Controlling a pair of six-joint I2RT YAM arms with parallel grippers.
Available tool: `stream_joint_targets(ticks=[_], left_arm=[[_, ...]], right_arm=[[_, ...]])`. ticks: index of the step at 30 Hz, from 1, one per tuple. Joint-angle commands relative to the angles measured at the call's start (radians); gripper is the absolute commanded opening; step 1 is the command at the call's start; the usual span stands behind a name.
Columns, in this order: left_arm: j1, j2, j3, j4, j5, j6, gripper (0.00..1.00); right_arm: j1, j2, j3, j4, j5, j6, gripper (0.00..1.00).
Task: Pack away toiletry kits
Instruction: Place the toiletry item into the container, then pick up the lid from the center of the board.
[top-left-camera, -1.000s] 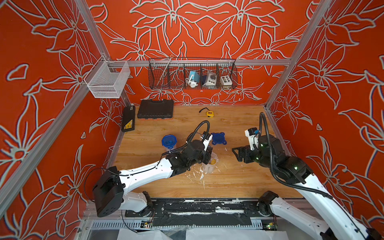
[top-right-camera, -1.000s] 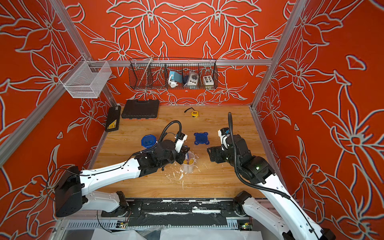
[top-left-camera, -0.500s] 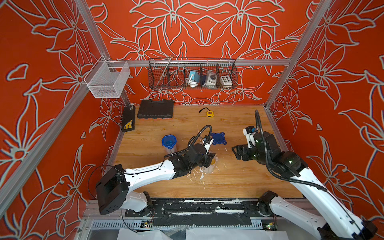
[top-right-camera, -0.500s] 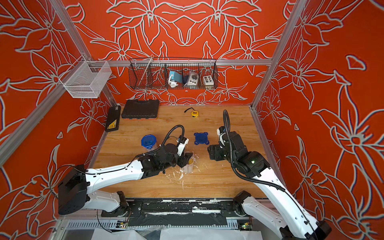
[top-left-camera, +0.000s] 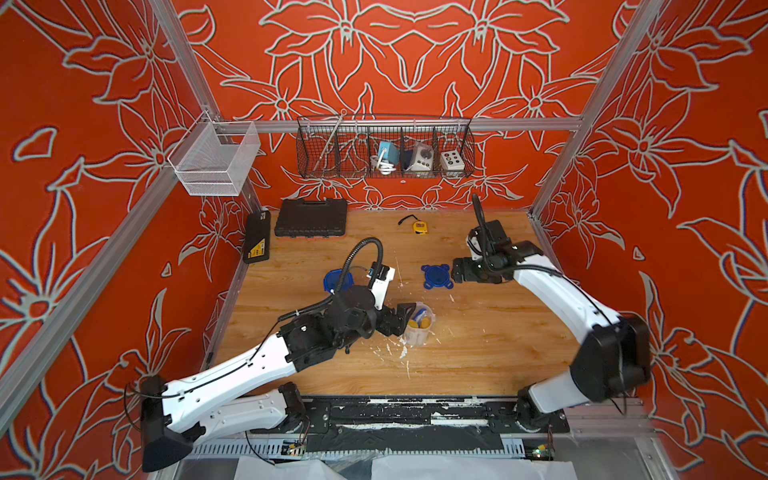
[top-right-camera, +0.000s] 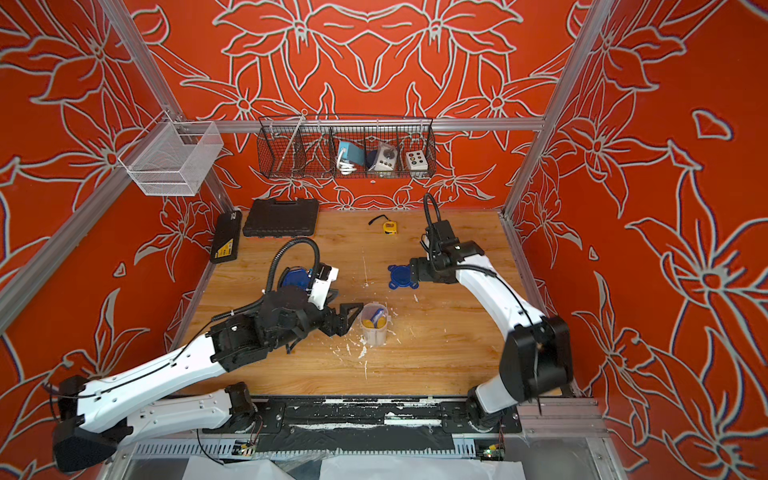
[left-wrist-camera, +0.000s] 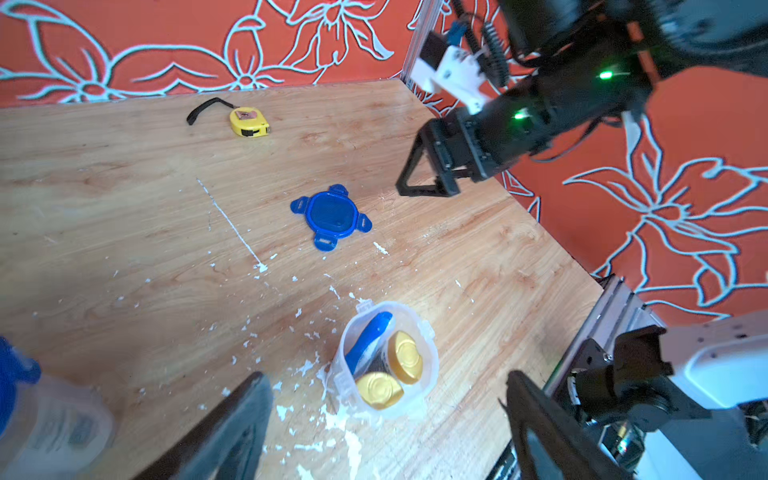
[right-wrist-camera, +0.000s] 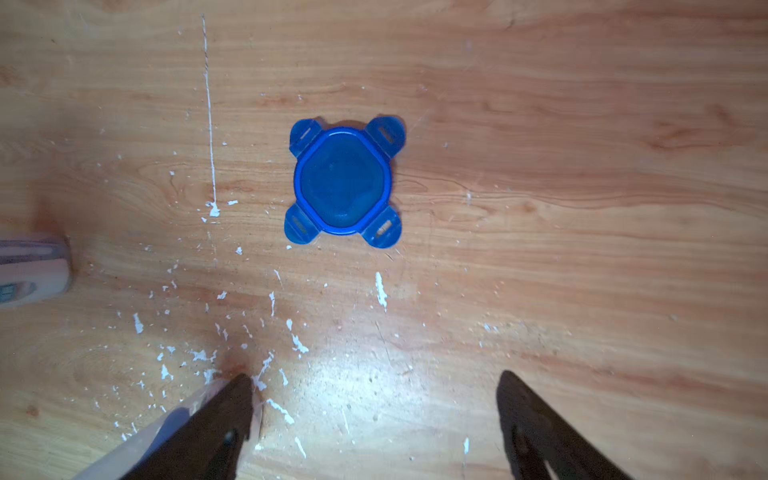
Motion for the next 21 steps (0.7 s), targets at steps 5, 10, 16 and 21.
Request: stream_joint_targets(ticks=[5, 10, 16, 21], left_arm=[[0.02, -0.085, 0.009, -0.138, -0.077, -0.11, 0.87], [0.028, -0.105, 0.006, -0.174, -0.115, -0.111, 0.87], [0.045, -0.079, -0.005, -0.155, -0.072, -0.12, 0.87], [0.062, -0.056, -0.001, -0.138, -0.042, -0.103, 0.87]], right_arm=[[0.004, 0.223, 0.177, -0.035, 0.01, -0.045, 0.98], [0.013, 0.312, 0.207, 0.022, 0.032, 0.018, 0.98], [0.053, 0.418, 0.27, 0.032, 0.066, 0.072, 0.98], [0.076, 0.492, 0.324, 0.016, 0.091, 0.084, 0.98]])
